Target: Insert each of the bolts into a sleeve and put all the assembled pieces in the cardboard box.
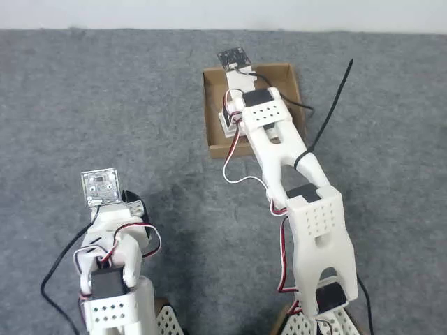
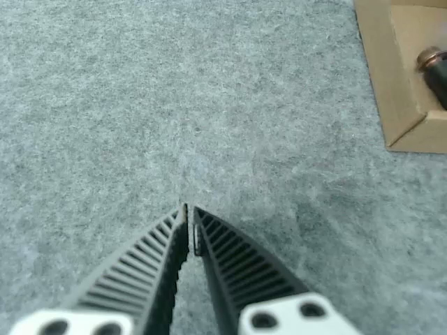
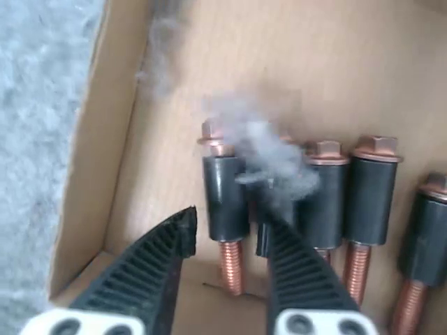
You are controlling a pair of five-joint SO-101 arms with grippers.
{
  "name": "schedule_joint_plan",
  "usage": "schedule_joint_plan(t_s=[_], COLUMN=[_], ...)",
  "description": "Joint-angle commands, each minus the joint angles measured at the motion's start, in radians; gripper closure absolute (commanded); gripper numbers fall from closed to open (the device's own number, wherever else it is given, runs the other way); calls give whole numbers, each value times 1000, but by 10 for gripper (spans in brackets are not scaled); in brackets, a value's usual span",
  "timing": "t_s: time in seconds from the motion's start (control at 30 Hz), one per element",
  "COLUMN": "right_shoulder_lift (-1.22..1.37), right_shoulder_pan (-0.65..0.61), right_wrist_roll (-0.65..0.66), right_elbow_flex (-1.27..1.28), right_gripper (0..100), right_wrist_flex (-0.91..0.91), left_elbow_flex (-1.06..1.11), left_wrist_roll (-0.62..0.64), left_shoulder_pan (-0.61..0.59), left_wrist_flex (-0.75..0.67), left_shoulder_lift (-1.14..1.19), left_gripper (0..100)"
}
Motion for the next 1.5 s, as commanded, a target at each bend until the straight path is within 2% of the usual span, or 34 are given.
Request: schedule_joint_plan(t_s=[0.0, 0.13, 0.2, 0.63, 0.77, 0.93, 1.1, 1.23, 1.47], right_shoulder_lift=[-41, -42, -42, -41, -41, -68, -137, -271, -529], right_shoulder_pan=[-1, 15, 27, 90, 104, 165, 196, 193, 226], right_wrist_roll=[-6, -8, -11, -6, 97, 146, 146, 196, 199], right_elbow_flex=[-86, -137, -183, -532, -580, -577, -480, -264, 94], right_gripper=[923, 991, 991, 992, 992, 992, 992, 992, 992], right_wrist_flex=[18, 24, 64, 558, 662, 662, 664, 661, 659], left_elbow_flex=[-10, -10, -10, -10, -10, -10, -10, -10, -10], left_wrist_roll=[-9, -9, -9, -9, -9, -9, -9, -9, -9], left_shoulder_pan=[-5, -5, -5, -6, -6, -6, -6, -6, -6], left_wrist_flex=[-6, -6, -6, -23, -23, -23, -25, -25, -25], left_shoulder_lift=[-15, -15, -15, -15, -15, -15, -15, -15, -15], left_gripper=[989, 989, 989, 989, 989, 989, 989, 989, 989])
